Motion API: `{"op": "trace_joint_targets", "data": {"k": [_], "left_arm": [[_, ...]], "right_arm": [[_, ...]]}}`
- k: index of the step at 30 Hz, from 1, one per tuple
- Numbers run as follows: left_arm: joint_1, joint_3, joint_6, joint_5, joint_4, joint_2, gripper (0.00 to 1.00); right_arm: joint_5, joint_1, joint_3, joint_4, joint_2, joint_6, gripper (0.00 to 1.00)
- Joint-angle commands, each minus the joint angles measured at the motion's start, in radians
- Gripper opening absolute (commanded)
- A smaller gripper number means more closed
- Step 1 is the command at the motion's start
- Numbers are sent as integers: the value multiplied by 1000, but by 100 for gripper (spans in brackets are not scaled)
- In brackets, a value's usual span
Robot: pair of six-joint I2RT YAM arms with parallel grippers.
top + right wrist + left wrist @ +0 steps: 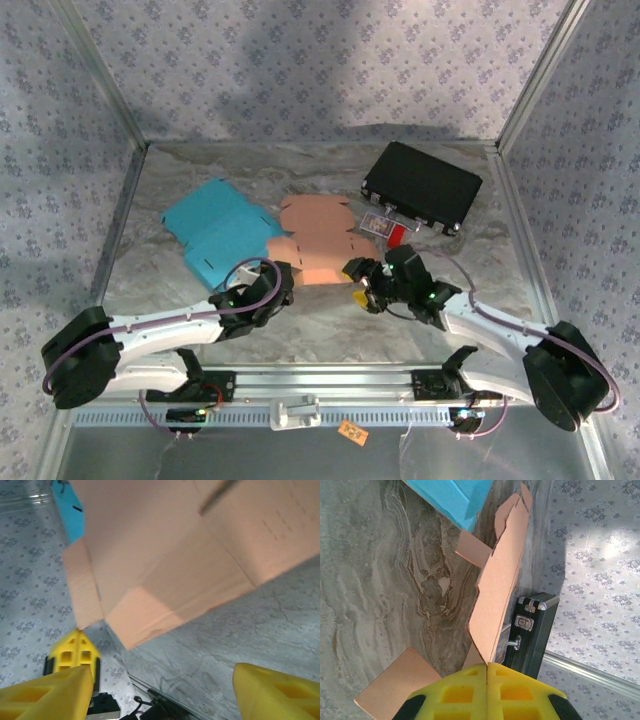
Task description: Fold the paper box
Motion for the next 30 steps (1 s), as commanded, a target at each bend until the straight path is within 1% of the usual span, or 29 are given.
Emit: {"op": "trace_joint_targets", "data": {"k": [1, 4, 9, 12, 17, 19, 20, 23, 30], "left_arm": [[-5, 24, -303, -22, -9, -17, 0], [-5, 18, -311, -3, -16, -23, 0], [-3, 13, -311, 11, -12, -35, 0], [0, 11, -309, 25, -13, -38, 0], [7, 8, -302, 46, -10, -46, 0], [10, 6, -299, 46, -14, -53, 0], [11, 7, -297, 65, -20, -58, 0], [21, 5, -286, 75, -44, -80, 0], [34, 1, -275, 93, -66, -107, 0]], "right_arm": [[103, 52, -55, 206, 61, 153, 76], [190, 98, -49, 328, 127, 164, 75], [296, 150, -32, 431, 217, 167, 71], [372, 184, -62, 571, 274, 199, 68], [434, 212, -51, 575, 288, 193, 63], [456, 213, -47, 592, 301, 194, 59], [461, 215, -46, 598, 305, 195, 57], [476, 219, -36, 597, 307, 191, 52], [487, 214, -4, 529, 269, 171, 39]]}}
